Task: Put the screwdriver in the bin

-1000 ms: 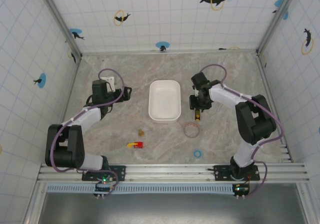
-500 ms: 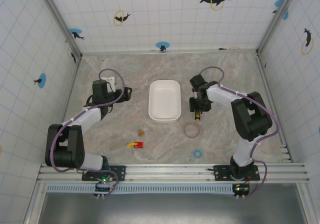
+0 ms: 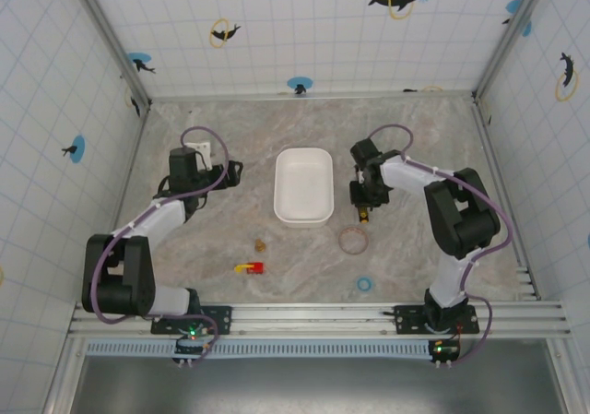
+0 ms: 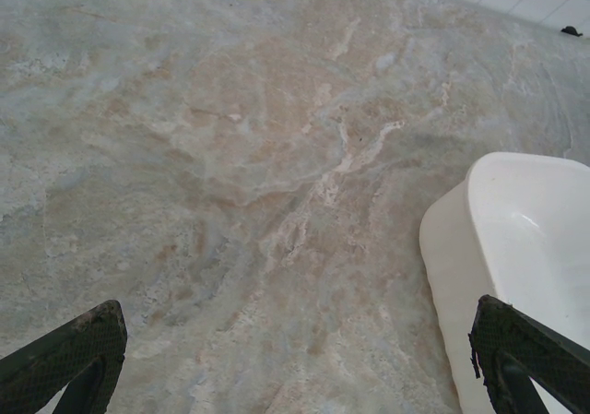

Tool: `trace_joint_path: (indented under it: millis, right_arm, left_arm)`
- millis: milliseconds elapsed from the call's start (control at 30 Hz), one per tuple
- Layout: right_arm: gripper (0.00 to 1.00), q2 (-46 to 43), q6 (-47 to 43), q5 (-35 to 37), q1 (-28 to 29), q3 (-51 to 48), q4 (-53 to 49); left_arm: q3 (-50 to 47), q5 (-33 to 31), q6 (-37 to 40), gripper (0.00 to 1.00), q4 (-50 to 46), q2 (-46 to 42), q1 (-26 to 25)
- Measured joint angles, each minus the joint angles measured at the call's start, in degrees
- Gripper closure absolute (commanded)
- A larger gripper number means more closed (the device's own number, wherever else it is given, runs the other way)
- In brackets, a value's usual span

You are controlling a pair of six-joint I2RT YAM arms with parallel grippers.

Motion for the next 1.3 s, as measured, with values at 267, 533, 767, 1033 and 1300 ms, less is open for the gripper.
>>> trace_joint_path:
  millis: [267,533,767,1033,1300]
  right_arm:
    - [0.97,-0.8,0.4,-3.6,-2.3,-0.6,0.7]
    - [0.99,-7.7,0.5,-6.9,-4.5,1.0,-0.5]
    - [0.98,-13.1,3.5,-7.3,1.8,9.3,0.7]
    - [0.96,-12.5,10.9,-4.3,14.8,10.8,5.3]
    - [0.99,-5.0,17.5,-0.5,18.0,12.2,6.7]
  left_arm:
    - [0.0,0.0,0.0,0.03,-0.5,-0.6,0.0]
    - [0.0,0.0,0.0,0.02,-1.1,-0.6,0.0]
    - [0.0,0.0,0.0,0.03,-1.1,-1.2,0.0]
    - [0.0,-0.5,1.5,0.03,-2.2,-2.5,0.0]
    - [0.0,-0.9,2.8,0.02,-2.8,-3.1,0.0]
